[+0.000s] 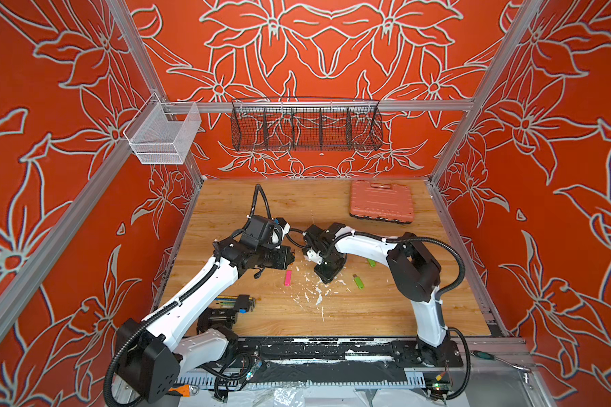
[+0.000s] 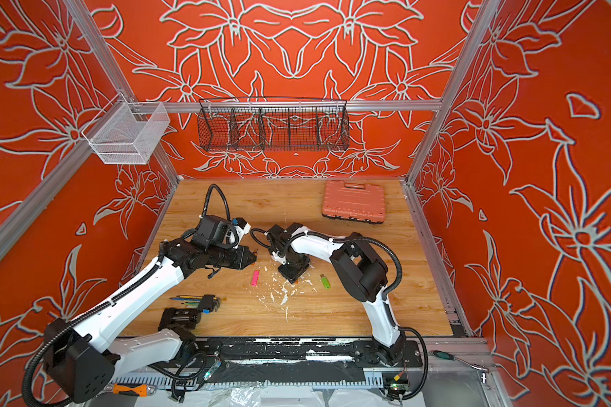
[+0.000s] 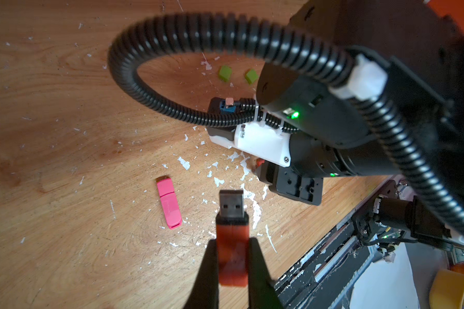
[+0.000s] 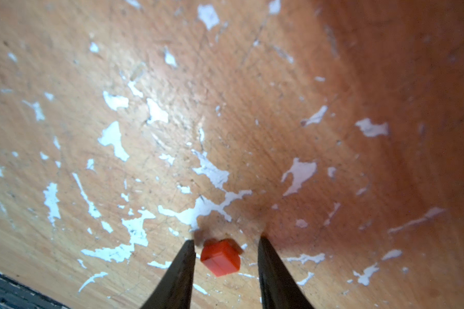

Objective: Close the usb drive cover
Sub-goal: Pick up the cover from the center of the board.

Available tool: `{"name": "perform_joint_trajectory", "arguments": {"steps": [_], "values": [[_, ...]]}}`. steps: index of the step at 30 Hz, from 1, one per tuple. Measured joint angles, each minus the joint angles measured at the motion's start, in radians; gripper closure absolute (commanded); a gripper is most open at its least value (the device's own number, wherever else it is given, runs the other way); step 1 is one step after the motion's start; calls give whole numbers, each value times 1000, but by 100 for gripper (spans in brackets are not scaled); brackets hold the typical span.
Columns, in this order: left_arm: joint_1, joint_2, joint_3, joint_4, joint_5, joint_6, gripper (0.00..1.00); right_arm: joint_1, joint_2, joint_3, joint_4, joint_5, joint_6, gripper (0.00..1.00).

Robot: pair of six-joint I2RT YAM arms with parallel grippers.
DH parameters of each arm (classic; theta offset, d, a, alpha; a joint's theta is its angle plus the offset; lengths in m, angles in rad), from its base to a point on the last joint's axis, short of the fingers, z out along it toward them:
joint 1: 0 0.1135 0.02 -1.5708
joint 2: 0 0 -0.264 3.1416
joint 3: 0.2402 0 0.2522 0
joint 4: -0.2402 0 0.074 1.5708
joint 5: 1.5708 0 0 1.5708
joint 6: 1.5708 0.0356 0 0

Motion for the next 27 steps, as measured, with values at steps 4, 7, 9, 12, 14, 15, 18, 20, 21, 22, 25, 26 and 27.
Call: {"name": "perform_joint_trajectory", "arguments": {"steps": [4, 7, 9, 12, 14, 15, 18, 20, 21, 22, 25, 26, 27], "values": [[-4, -11, 0, -3, -1, 0, 95, 5, 0, 0, -4, -6, -48, 58], [-4, -17, 0, -4, -1, 0, 95, 18, 0, 0, -5, -4, -77, 56], [-4, -17, 0, -7, -1, 0, 95, 29, 1, 3, -8, -2, -94, 55], [-4, -18, 0, -14, -1, 0, 95, 39, 11, 18, -24, 1, -122, 54], [-4, -23, 0, -19, -1, 0, 94, 40, 14, 20, -29, 3, -140, 54], [-4, -26, 0, -21, -2, 0, 94, 40, 14, 21, -31, 5, -146, 55], [-4, -42, 0, -25, -11, 0, 94, 41, 16, 22, -35, 20, -166, 56], [-4, -50, 0, -26, -16, 0, 94, 41, 17, 23, -38, 37, -175, 57], [-4, -52, 0, -27, -18, 0, 94, 41, 18, 23, -39, 43, -180, 57], [-4, -52, 0, -28, -19, 0, 94, 43, 18, 24, -40, 51, -184, 58], [-4, -52, 0, -35, -20, 0, 94, 46, 19, 24, -41, 66, -189, 58], [-4, -52, 0, -35, -21, 0, 94, 47, 20, 26, -42, 71, -190, 58], [-4, -52, 0, -36, -21, 0, 94, 47, 21, 26, -44, 77, -190, 57]]}}
